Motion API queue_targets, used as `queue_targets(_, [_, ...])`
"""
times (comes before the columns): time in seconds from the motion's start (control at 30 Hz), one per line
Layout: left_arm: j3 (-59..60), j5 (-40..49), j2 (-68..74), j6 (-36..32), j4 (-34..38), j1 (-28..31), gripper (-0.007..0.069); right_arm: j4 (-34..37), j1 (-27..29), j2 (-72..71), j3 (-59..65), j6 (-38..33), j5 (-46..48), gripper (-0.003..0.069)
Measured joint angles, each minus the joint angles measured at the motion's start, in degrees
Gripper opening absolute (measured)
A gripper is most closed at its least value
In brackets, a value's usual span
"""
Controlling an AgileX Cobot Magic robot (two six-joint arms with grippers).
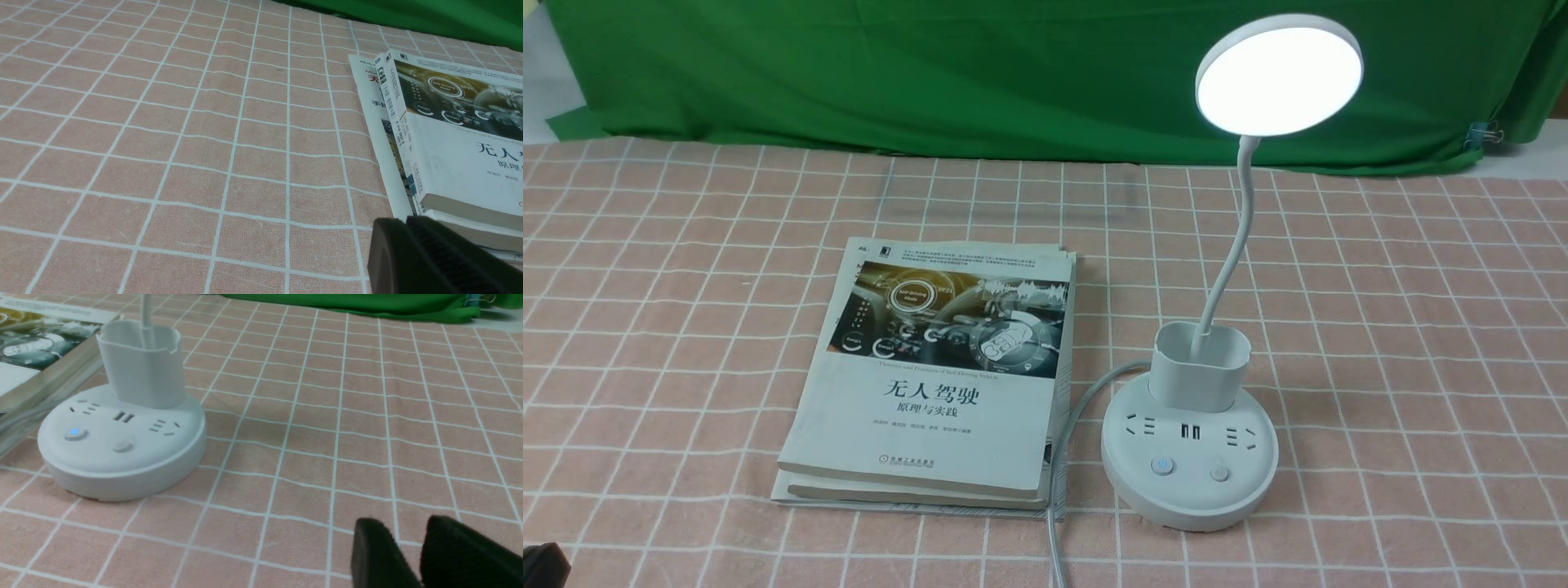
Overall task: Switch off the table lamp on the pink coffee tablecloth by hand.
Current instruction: 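Press the power button on the lamp base to turn the lamp off with the right gripper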
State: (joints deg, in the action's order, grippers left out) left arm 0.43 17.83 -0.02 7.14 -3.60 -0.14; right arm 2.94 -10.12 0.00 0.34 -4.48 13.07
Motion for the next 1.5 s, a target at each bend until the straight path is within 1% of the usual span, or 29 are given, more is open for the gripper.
queue_targets(0.47, [0.0,0.0,0.0,0.0,0.0,0.0,0.0006,0.18,0.0,0.0,0.0,0.68,-0.33,0.0239])
queue_targets(0.5, [0.0,0.0,0.0,0.0,0.0,0.0,0.0006,1.03,0.0,0.0,0.0,3.28,-1.41,0.0239])
queue_targets(0.57, [0.0,0.0,0.0,0.0,0.0,0.0,0.0006,3.05,0.0,0.0,0.0,10.86,-3.91,0.0239])
queue_targets(0.6, [0.0,0.0,0.0,0.0,0.0,0.0,0.0006,3.17,0.0,0.0,0.0,11.74,-3.91,0.0239])
queue_targets(0.63, [0.0,0.0,0.0,0.0,0.0,0.0,0.0006,3.94,0.0,0.0,0.0,17.48,-6.03,0.0239])
queue_targets(0.67, [0.0,0.0,0.0,0.0,0.0,0.0,0.0006,4.27,0.0,0.0,0.0,20.62,-7.55,0.0239])
queue_targets(0.77, [0.0,0.0,0.0,0.0,0.0,0.0,0.0006,4.81,0.0,0.0,0.0,26.39,-13.07,0.0239])
queue_targets(0.83, [0.0,0.0,0.0,0.0,0.0,0.0,0.0006,4.9,0.0,0.0,0.0,28.04,-15.29,0.0239])
queue_targets(1.0, [0.0,0.0,0.0,0.0,0.0,0.0,0.0006,4.9,0.0,0.0,0.0,27.84,-17.83,0.0239])
queue_targets(1.1, [0.0,0.0,0.0,0.0,0.0,0.0,0.0006,4.9,0.0,0.0,0.0,31.0,-21.68,0.0236])
queue_targets(1.17, [0.0,0.0,0.0,0.0,0.0,0.0,0.0006,4.9,0.0,0.0,0.0,31.84,-22.28,0.0221])
queue_targets(1.23, [0.0,0.0,0.0,0.0,0.0,0.0,0.0006,4.9,0.0,0.2,0.0,32.37,-21.07,0.0157])
queue_targets(1.27, [0.0,0.0,0.0,0.0,0.0,0.0,0.0006,4.9,0.0,0.4,0.0,32.37,-20.45,0.0152])
queue_targets(1.3, [0.0,0.0,0.0,0.0,0.0,0.0,0.0006,4.9,0.0,2.06,-1.16,31.99,-15.78,0.0092])
queue_targets(1.33, [0.0,0.0,0.0,0.0,0.0,0.0,0.0006,4.9,0.0,2.38,-1.44,31.88,-15.78,0.0092])
queue_targets(1.37, [0.0,0.0,0.0,0.0,0.0,0.0,0.0006,4.9,0.0,5.53,-5.53,29.74,-8.89,0.0052])
queue_targets(1.4, [0.0,0.0,0.0,0.0,0.0,0.0,0.0006,4.9,0.0,6.01,-5.53,29.33,-8.1,0.005])
queue_targets(1.5, [0.0,0.0,0.0,0.0,0.0,0.0,0.0006,4.9,0.0,17.65,-18.66,18.23,8.38,0.0043])
